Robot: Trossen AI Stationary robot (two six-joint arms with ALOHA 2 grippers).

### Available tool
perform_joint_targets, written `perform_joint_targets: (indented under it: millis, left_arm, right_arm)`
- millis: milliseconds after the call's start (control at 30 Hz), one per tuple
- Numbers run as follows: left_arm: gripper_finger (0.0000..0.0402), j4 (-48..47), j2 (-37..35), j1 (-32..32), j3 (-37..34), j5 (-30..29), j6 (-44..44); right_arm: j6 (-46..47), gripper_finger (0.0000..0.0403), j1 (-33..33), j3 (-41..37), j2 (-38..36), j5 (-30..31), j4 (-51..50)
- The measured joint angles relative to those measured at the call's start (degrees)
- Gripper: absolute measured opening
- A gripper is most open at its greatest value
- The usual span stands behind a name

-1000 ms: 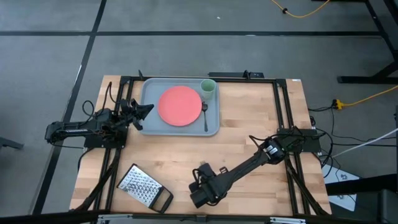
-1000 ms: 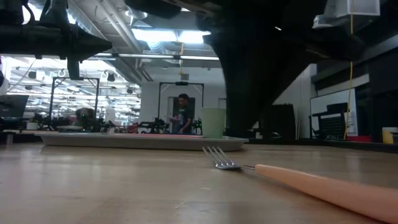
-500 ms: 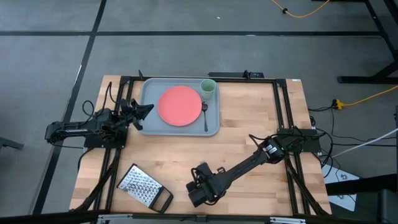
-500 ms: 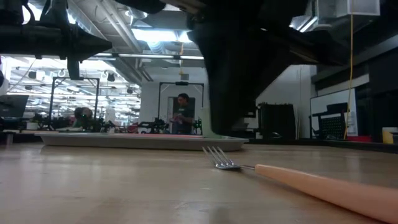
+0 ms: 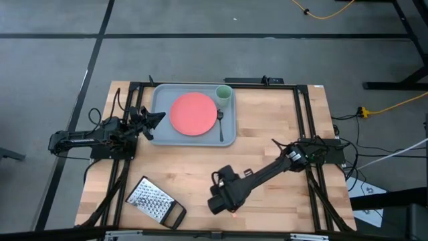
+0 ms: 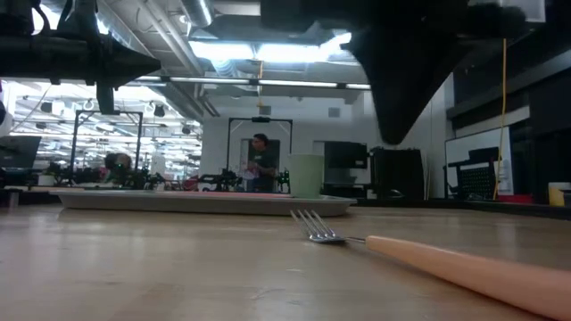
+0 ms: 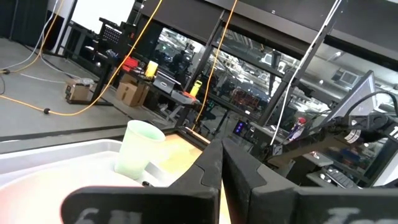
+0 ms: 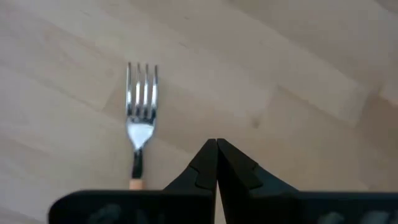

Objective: Pick and place plate/cup/fork/spoon on tray
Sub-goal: Put the orange fork on the gray serving tray beside the pink plate

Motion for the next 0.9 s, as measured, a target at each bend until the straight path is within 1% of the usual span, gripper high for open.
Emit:
perform_joint_targets:
  millis: [133,267,367,467,600,700,833,900]
  left_arm:
    - [0.0,0.0,0.02,0.0,-0.02,0.02,0.0]
    - [0.0,-0.01,0.02,0.0,0.0,0.02,0.0]
    - [0.0,-0.01,0.01,-0.01,-0.01,0.01,0.0]
    - [0.0,-0.01,0.0,0.0,0.0,0.02,0.0]
    - [0.0,-0.01,0.0,-0.01,-0.02,0.02,0.0]
    - [0.0,-0.01,0.0,0.0,-0.02,0.02,0.0]
    - [0.0,-0.01,0.02,-0.02,0.0,0.01,0.0]
    - [0.0,-0.01,0.02,-0.01,0.0,-0.01,0.0]
  right_arm:
    - [0.47,0.001,0.38,0.0,-0.49,-3.36,1.79]
    - [-1.94,0.001,1.44,-1.3,-0.13,-5.54,10.82]
    - [-2.56,0.001,2.28,-4.5,0.05,-8.84,18.72]
    - [-2.41,0.001,3.11,-8.28,0.03,-11.56,23.93]
    - [-0.77,0.001,4.04,-10.81,0.06,-10.74,25.74]
    - [-0.74,0.001,4.33,-10.7,0.06,-8.77,25.91]
    - [-0.88,0.001,4.26,-9.68,0.06,-8.01,25.55]
    - [-0.94,0.001,4.24,-8.65,0.06,-7.11,23.15]
